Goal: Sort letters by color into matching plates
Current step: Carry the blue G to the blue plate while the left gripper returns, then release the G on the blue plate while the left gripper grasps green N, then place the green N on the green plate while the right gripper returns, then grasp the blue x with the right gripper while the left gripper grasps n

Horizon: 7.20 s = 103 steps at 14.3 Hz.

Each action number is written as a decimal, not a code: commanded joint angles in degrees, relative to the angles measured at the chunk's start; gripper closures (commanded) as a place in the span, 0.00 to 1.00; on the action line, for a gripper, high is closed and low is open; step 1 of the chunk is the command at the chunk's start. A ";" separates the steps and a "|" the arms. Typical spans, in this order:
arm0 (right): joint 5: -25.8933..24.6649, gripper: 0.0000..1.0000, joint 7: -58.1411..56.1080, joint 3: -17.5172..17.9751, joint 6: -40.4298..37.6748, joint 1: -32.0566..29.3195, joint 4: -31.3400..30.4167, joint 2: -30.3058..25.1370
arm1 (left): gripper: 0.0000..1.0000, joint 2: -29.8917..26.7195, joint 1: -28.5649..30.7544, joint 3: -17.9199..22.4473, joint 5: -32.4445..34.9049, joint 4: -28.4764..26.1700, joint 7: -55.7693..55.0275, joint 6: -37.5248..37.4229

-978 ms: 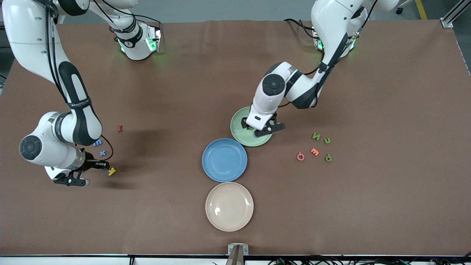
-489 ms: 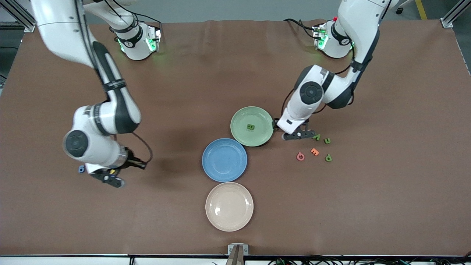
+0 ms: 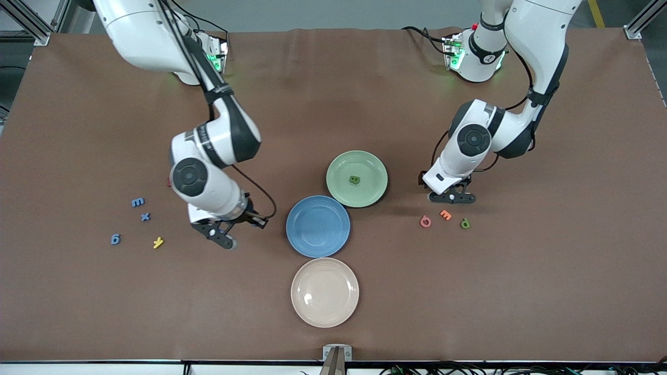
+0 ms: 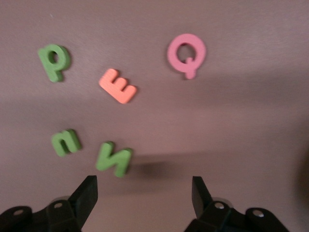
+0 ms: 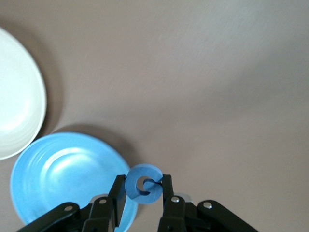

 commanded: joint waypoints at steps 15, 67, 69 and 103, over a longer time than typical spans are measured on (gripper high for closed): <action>-2.77 0.98 14.09 -0.87 4.72 8.76 9.80 14.04 | 0.36 4.63 4.28 -0.41 3.17 -1.70 5.94 8.34; -10.15 0.02 -60.00 -1.05 25.73 -35.27 -31.69 -6.80 | 0.40 7.63 -4.87 -11.93 3.08 10.88 -28.52 -0.36; -10.15 0.05 -60.00 -1.05 27.04 -35.27 -31.69 -6.00 | 0.40 6.40 -2.67 -11.93 3.17 8.86 -25.98 -0.36; -9.36 0.98 -54.14 2.19 23.28 -34.04 -30.55 -5.03 | 0.40 7.01 22.92 -12.28 9.06 4.63 -16.99 -1.77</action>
